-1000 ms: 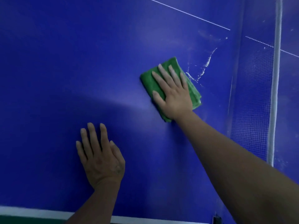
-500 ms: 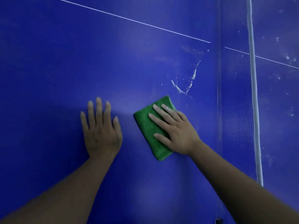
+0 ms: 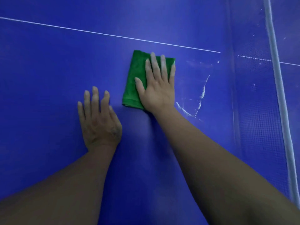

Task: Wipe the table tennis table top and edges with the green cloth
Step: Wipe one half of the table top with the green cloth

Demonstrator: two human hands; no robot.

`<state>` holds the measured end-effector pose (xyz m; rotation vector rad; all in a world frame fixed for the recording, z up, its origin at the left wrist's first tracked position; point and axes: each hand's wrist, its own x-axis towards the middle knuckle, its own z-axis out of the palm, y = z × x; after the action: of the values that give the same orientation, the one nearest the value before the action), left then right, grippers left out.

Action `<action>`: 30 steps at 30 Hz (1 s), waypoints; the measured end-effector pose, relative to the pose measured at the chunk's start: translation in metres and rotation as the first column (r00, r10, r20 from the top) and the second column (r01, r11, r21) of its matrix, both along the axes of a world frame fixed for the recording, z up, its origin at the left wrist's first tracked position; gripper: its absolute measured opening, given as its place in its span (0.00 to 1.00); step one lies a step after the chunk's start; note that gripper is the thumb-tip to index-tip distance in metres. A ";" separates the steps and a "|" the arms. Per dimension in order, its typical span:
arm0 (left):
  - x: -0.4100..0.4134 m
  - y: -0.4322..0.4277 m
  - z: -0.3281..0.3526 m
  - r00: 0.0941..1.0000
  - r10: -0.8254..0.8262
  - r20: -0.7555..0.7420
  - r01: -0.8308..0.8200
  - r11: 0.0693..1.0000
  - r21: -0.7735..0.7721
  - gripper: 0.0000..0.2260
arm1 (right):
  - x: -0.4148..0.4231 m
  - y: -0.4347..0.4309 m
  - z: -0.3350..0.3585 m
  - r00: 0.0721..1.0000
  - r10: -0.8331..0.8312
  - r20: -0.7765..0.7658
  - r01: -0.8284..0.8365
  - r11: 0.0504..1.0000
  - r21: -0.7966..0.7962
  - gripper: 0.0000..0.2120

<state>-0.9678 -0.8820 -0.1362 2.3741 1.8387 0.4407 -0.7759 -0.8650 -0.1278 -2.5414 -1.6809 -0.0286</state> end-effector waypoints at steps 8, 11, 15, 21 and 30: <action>0.003 0.002 0.001 1.000 0.022 -0.002 -0.022 1.000 -0.016 0.22 | 0.007 -0.043 0.000 0.928 0.332 -0.166 -0.332 0.943 0.029 0.30; 0.003 0.003 0.001 1.000 0.023 -0.013 -0.023 1.000 -0.019 0.22 | 0.014 -0.041 -0.001 0.924 0.365 -0.110 -0.366 0.931 0.016 0.31; 0.004 0.003 0.001 0.999 0.032 -0.017 -0.033 0.999 -0.024 0.23 | 0.040 0.021 0.000 0.922 0.382 -0.064 -0.384 0.923 -0.017 0.34; 0.004 0.003 -0.003 0.999 0.034 -0.020 -0.034 0.999 -0.018 0.23 | 0.106 0.068 0.001 0.974 0.193 -0.116 -0.196 0.981 -0.009 0.36; 0.006 0.001 0.004 0.999 0.031 -0.009 -0.031 0.997 -0.074 0.23 | 0.168 0.005 0.002 0.919 -0.356 -0.170 0.356 0.934 -0.033 0.38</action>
<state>-0.9616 -0.8807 -0.1327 2.3061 1.8637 0.3601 -0.6081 -0.8602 -0.1263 -2.7239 -1.1414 0.1638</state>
